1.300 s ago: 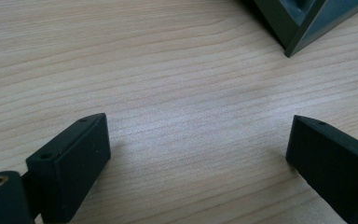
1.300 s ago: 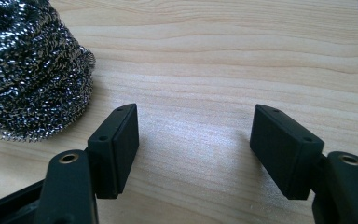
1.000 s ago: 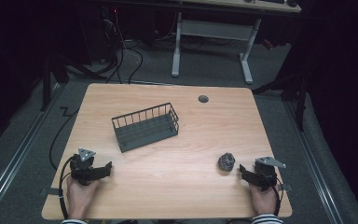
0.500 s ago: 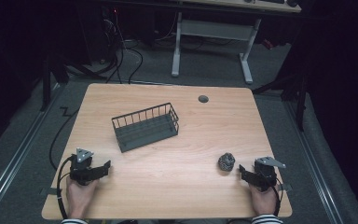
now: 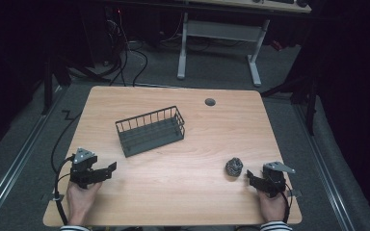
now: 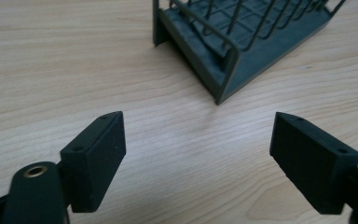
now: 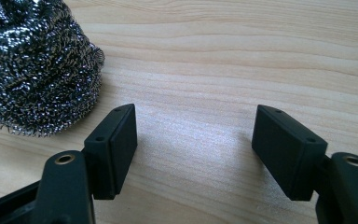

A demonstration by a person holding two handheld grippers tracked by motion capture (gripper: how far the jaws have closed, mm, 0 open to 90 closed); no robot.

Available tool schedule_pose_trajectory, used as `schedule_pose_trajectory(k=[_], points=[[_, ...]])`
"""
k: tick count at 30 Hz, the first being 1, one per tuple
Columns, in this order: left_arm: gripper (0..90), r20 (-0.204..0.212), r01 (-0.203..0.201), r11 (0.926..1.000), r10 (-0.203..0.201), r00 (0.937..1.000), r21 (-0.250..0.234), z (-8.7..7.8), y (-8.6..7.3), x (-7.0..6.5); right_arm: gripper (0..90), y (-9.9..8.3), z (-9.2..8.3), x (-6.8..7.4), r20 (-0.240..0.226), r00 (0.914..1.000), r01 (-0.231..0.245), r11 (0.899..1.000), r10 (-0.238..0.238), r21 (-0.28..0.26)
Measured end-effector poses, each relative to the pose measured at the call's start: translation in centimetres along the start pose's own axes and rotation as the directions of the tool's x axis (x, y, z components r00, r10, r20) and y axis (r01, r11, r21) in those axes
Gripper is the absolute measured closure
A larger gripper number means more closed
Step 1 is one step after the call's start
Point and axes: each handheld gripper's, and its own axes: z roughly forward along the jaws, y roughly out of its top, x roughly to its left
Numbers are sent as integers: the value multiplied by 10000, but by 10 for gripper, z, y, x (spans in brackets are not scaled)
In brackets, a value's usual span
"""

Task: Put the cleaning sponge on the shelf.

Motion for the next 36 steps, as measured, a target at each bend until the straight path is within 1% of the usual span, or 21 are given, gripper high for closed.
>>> schedule_pose_trajectory(k=[3,4,7,11,14,17,18,21,26,31,32,33,36], points=[[200,88,-128,9999,127,9999,31,-3,8,-3,313,0,0,0,-19,10000,-1,10000,1,11],[212,88,-128,9999,127,9999,31,-3,8,-3,313,0,0,0,-19,10000,-1,10000,1,11],[220,175,-273,9994,276,9995,-196,-8,19,-8,315,0,0,0,-30,10000,1,10000,-1,9],[220,421,-153,9974,182,9989,-699,-15,34,-13,314,0,0,0,-35,10000,43,10000,-43,14],[220,520,-100,9969,141,9985,-783,-18,42,-14,314,0,0,0,-43,10000,60,10000,-60,11],[223,520,-126,9974,163,9985,-709,-18,50,-15,314,0,0,0,-44,10000,79,10000,-78,12],[224,520,-126,9974,163,9985,-709,-18,50,-15,314,0,0,0,-44,10000,79,10000,-78,12],[226,479,-149,9983,176,9987,-566,-13,60,-16,314,0,0,0,-46,10000,82,10000,-82,12],[248,307,-187,9984,204,9993,-533,-4,73,-17,313,0,0,0,-55,9999,95,10000,-95,16],[266,112,-175,9992,179,9998,-356,7,83,-17,313,0,0,0,-53,9999,94,10000,-94,15],[270,112,-175,9992,179,9998,-356,7,83,-17,313,0,0,0,-53,9999,94,10000,-94,14],[273,-17,-160,9995,159,9999,-274,12,86,-16,313,0,0,0,-53,9999,97,10000,-96,14],[284,-129,-148,9996,145,9998,-221,15,89,-14,313,0,0,1,-71,9999,90,10000,-90,15]])
